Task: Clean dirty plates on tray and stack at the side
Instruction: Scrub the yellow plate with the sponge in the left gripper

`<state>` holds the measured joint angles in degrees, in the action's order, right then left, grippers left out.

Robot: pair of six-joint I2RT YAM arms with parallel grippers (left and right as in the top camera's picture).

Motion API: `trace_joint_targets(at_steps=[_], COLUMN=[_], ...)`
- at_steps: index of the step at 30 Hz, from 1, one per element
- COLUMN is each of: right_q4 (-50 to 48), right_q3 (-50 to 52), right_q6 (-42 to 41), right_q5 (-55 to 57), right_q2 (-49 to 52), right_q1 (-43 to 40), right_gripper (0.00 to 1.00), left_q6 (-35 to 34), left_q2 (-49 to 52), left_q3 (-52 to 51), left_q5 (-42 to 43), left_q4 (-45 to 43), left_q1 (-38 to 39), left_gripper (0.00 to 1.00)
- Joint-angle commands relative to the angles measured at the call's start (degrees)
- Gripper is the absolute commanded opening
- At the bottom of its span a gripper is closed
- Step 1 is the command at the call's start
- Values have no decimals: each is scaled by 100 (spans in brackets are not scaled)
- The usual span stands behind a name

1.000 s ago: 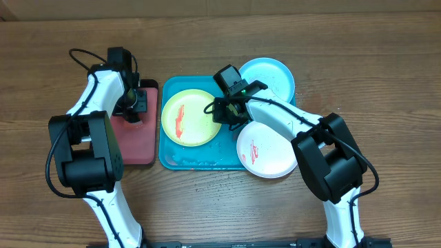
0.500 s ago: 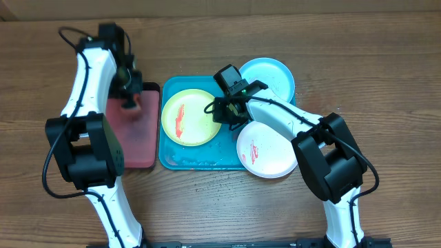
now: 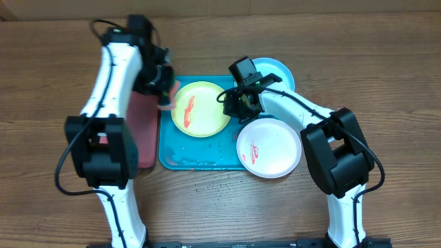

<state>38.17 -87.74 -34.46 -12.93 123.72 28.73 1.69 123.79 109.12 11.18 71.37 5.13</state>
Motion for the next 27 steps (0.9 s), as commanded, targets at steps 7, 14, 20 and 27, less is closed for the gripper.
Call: trace_joint_targets(at_steps=[7, 14, 20, 27], right_q4=[39, 28, 50, 63], right_q3=[-138, -138, -138, -138], right_q6=[15, 13, 13, 13], right_q5=[-66, -68, -68, -68], right_q2=[76, 76, 76, 76], right_q1=[13, 13, 33, 50], right_gripper=[4, 4, 4, 4], left_q6=[-664, -627, 428, 564], left_q2=[-9, -4, -4, -4], left_q3=[-1185, -1908, -1937, -1921], left_q5=[-1047, -1705, -168, 610], left_q4=[-1456, -2264, -1600, -1158], left_q1=[553, 933, 1281, 1276], left_gripper=[4, 4, 4, 4])
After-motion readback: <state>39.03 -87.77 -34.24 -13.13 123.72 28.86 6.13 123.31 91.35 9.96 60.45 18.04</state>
